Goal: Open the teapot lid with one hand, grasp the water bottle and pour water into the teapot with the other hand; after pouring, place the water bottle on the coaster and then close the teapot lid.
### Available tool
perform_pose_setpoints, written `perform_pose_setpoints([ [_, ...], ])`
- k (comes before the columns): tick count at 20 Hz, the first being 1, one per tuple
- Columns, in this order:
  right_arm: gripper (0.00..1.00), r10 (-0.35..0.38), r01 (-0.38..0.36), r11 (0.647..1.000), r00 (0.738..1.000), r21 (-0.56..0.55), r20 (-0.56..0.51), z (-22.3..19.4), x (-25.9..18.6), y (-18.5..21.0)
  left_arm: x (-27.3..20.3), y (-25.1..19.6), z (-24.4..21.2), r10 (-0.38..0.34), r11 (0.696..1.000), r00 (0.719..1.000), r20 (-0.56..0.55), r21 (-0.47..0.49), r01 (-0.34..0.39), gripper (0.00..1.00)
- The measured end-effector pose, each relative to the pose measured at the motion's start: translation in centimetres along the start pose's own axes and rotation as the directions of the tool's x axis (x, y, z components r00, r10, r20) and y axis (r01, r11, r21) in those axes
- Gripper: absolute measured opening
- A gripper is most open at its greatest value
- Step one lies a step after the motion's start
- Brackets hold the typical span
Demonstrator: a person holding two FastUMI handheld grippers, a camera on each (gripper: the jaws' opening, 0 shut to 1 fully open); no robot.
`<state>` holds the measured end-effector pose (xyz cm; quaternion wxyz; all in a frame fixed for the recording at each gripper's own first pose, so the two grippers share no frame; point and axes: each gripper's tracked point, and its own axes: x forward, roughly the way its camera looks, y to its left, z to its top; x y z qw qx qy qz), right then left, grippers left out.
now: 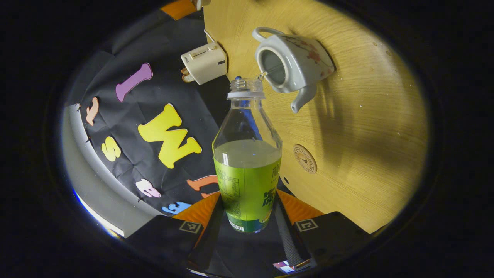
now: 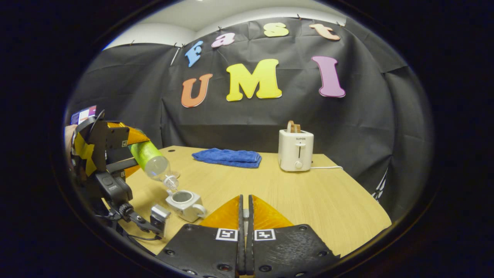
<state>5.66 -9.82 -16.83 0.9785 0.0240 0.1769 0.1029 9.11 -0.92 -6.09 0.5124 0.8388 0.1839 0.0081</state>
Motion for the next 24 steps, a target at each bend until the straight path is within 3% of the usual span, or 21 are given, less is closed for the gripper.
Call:
perform_pose_setpoints([
  [13,0.01,0.005,-0.005,1.000,1.000,0.009,-0.009,-0.3,-0.1,0.0,0.2,1.4,0.4,0.036,0.997,0.999,0.000,0.064,-0.036,0.73],
  [20,0.01,-0.008,0.008,1.000,1.000,0.016,-0.007,0.0,0.0,-0.6,0.9,1.1,1.2,0.020,1.000,1.000,0.016,-0.001,-0.020,0.70],
  [24,0.01,-0.011,0.011,1.000,1.000,0.025,-0.009,0.2,0.2,-0.6,1.1,-0.2,1.4,-0.020,0.991,0.999,0.035,-0.134,0.024,0.73],
])
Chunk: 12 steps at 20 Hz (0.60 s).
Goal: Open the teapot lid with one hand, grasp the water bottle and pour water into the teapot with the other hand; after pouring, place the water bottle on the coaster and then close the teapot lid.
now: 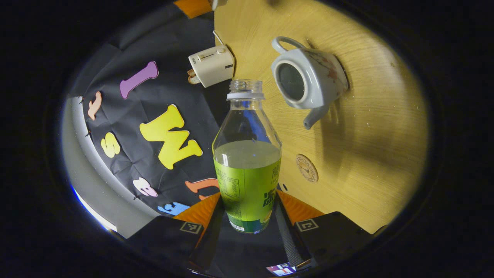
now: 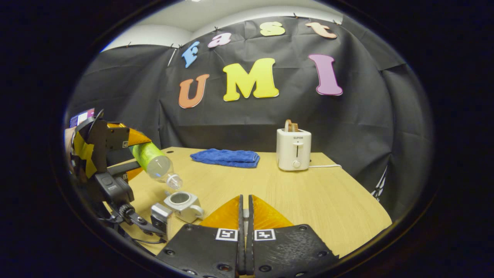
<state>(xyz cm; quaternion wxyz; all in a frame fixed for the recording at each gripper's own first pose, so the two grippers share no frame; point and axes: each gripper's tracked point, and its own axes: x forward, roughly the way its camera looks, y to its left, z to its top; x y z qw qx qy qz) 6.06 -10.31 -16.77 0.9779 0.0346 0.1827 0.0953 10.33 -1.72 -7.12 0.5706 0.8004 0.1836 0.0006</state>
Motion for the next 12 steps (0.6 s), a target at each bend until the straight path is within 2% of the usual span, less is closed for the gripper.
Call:
perform_pose_setpoints([
  [4,0.01,-0.019,0.019,1.000,1.000,0.013,0.001,0.4,0.1,-0.1,0.2,-2.0,0.4,-0.056,0.985,0.998,0.040,-0.158,0.062,0.73],
  [8,0.01,-0.038,0.037,0.999,0.999,0.024,0.016,1.0,-0.4,-0.5,-0.3,-2.9,0.3,-0.085,0.944,0.994,0.071,-0.312,0.104,0.73],
  [12,0.01,-0.050,0.050,0.999,0.998,0.014,0.031,2.0,-0.6,-0.6,-1.2,-2.9,-0.7,-0.076,0.904,0.994,0.081,-0.414,0.103,0.73],
])
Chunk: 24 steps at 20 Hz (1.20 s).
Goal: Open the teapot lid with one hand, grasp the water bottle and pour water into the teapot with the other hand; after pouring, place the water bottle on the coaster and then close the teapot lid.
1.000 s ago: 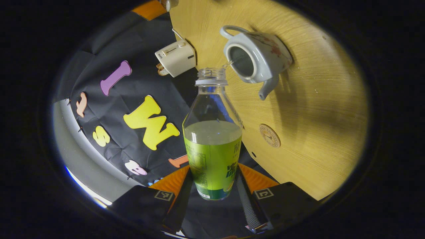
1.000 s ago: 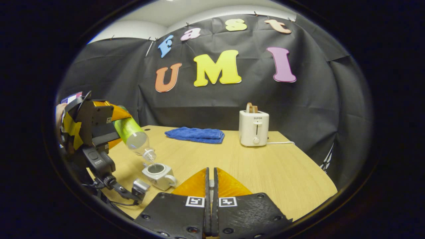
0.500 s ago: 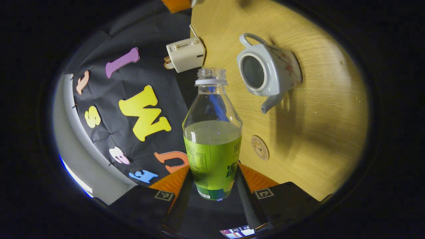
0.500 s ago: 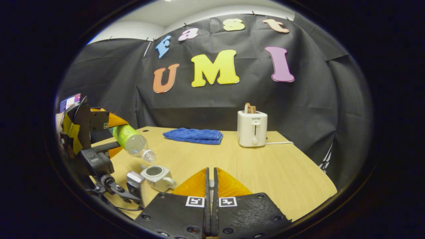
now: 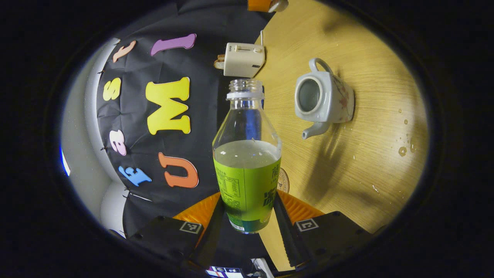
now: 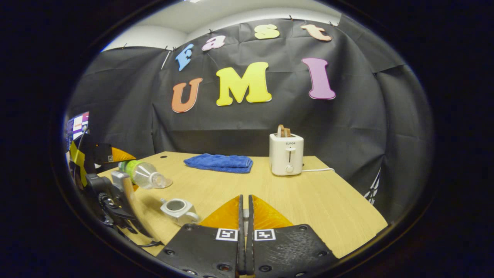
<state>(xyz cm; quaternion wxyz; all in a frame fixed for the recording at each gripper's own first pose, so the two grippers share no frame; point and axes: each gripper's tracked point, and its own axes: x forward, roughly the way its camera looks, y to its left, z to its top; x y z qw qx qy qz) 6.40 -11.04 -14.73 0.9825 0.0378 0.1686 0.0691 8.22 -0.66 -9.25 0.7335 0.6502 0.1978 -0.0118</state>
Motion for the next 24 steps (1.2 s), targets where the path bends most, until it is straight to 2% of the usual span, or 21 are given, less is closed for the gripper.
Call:
perform_pose_setpoints([
  [2,0.01,0.000,0.000,1.000,1.000,0.002,0.007,0.4,0.1,0.3,-0.2,-0.5,-1.2,-0.032,0.994,0.999,-0.002,-0.101,0.031,0.73],
  [4,0.01,0.001,-0.001,1.000,1.000,-0.002,0.008,0.6,0.1,0.9,-0.4,-1.2,-2.2,-0.074,0.976,0.997,-0.007,-0.206,0.071,0.73],
  [6,0.01,0.004,-0.004,1.000,1.000,-0.008,0.008,0.7,0.2,1.7,-0.6,-1.5,-3.0,-0.087,0.949,0.996,-0.004,-0.305,0.082,0.73],
  [8,0.01,0.008,-0.008,1.000,1.000,-0.015,0.008,0.9,0.3,2.3,-0.8,-1.6,-4.0,-0.090,0.906,0.996,-0.001,-0.415,0.082,0.73],
  [10,0.01,0.011,-0.011,1.000,1.000,-0.012,0.011,1.2,0.3,2.9,-0.9,-1.9,-5.1,-0.111,0.828,0.994,0.004,-0.553,0.095,0.73],
  [12,0.01,0.008,-0.007,1.000,1.000,-0.016,0.017,1.6,0.4,3.4,-0.9,-1.8,-5.7,-0.120,0.725,0.992,0.027,-0.681,0.107,0.74],
  [14,0.01,0.008,-0.008,1.000,1.000,-0.015,0.023,1.9,0.5,4.1,-0.8,-0.4,-5.8,-0.095,0.626,0.994,0.052,-0.773,0.100,0.74],
  [17,0.01,0.008,-0.007,1.000,1.000,-0.023,0.026,2.2,0.5,4.8,-0.1,1.9,-5.9,-0.031,0.513,0.996,0.082,-0.854,0.086,0.74],
  [22,0.01,0.005,-0.005,1.000,1.000,-0.030,0.023,2.5,0.7,5.6,2.9,3.8,-4.2,0.030,0.301,0.986,0.167,-0.942,0.150,0.74],
  [24,0.01,0.004,-0.003,1.000,1.000,-0.031,0.021,2.5,0.9,5.6,4.6,4.2,-3.6,0.032,0.222,0.981,0.191,-0.959,0.179,0.74],
])
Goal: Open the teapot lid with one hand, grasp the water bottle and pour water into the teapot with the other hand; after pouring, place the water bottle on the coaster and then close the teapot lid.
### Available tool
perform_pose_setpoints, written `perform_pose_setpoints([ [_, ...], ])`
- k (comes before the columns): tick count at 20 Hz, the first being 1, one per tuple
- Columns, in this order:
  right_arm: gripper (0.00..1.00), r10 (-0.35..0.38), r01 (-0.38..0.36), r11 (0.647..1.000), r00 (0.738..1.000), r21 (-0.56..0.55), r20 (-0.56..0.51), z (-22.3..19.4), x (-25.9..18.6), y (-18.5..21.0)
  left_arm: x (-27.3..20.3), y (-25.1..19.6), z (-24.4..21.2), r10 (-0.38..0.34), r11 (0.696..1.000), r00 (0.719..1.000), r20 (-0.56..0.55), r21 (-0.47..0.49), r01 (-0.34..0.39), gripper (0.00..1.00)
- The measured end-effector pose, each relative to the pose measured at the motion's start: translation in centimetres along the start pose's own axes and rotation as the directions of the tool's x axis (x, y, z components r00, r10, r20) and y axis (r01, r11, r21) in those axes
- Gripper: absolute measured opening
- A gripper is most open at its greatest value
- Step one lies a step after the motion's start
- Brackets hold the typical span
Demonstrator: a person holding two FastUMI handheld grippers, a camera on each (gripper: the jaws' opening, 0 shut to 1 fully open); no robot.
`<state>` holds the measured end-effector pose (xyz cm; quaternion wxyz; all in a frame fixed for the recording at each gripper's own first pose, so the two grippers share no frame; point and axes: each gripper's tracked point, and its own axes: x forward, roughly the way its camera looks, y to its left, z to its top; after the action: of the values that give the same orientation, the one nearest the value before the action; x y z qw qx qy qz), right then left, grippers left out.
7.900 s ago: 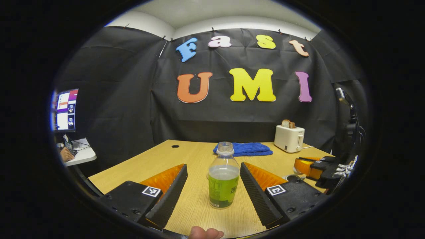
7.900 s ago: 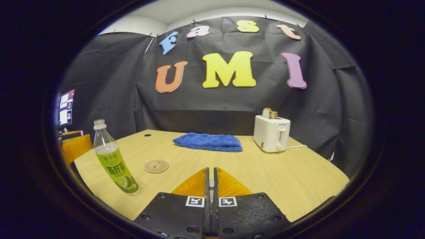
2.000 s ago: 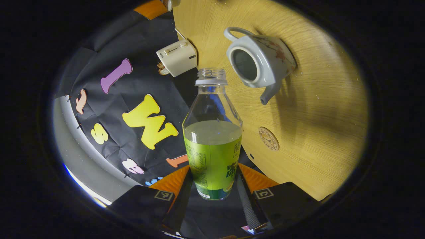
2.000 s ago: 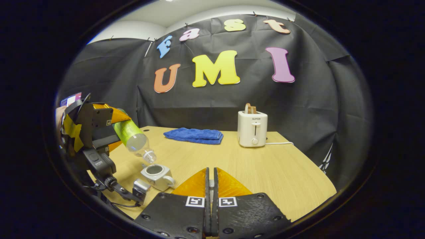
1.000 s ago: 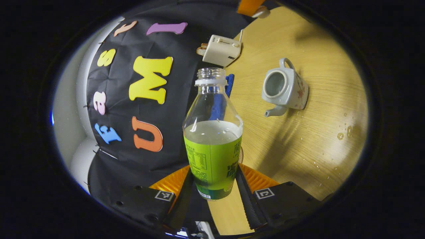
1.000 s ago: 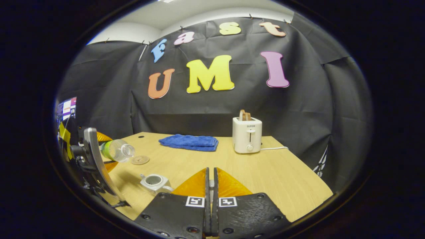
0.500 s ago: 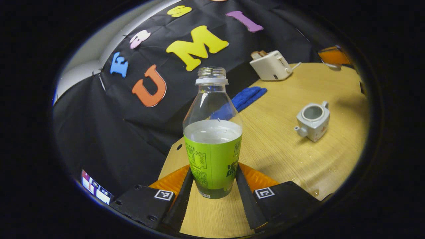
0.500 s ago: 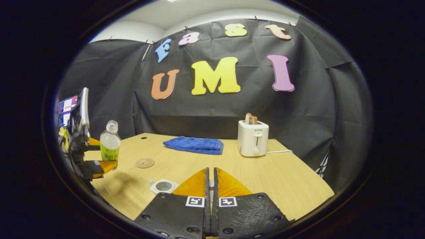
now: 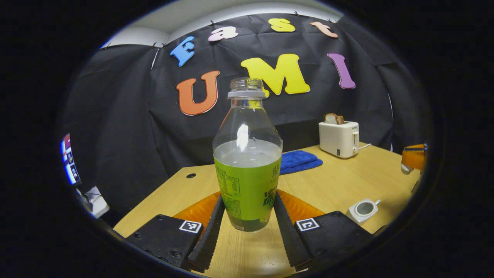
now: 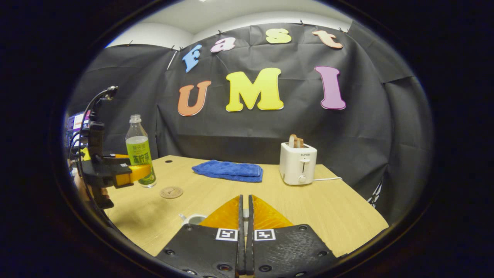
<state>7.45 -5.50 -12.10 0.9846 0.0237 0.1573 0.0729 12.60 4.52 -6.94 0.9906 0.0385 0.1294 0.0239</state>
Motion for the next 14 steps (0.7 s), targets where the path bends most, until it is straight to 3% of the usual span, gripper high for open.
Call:
perform_pose_setpoints([
  [5,0.01,0.001,-0.001,1.000,1.000,0.009,-0.011,-0.3,0.8,0.1,4.2,1.2,-0.8,-0.011,0.992,1.000,-0.024,-0.122,0.008,0.74],
  [8,0.01,0.004,-0.004,1.000,1.000,0.015,-0.023,-0.8,1.4,0.0,6.4,2.7,-2.2,0.026,0.994,0.998,-0.059,-0.101,-0.031,0.72],
  [14,0.01,0.014,-0.014,1.000,0.998,0.011,-0.056,-2.2,2.8,0.2,9.2,3.0,-4.6,0.025,0.994,0.995,-0.100,-0.107,-0.035,0.75],
])
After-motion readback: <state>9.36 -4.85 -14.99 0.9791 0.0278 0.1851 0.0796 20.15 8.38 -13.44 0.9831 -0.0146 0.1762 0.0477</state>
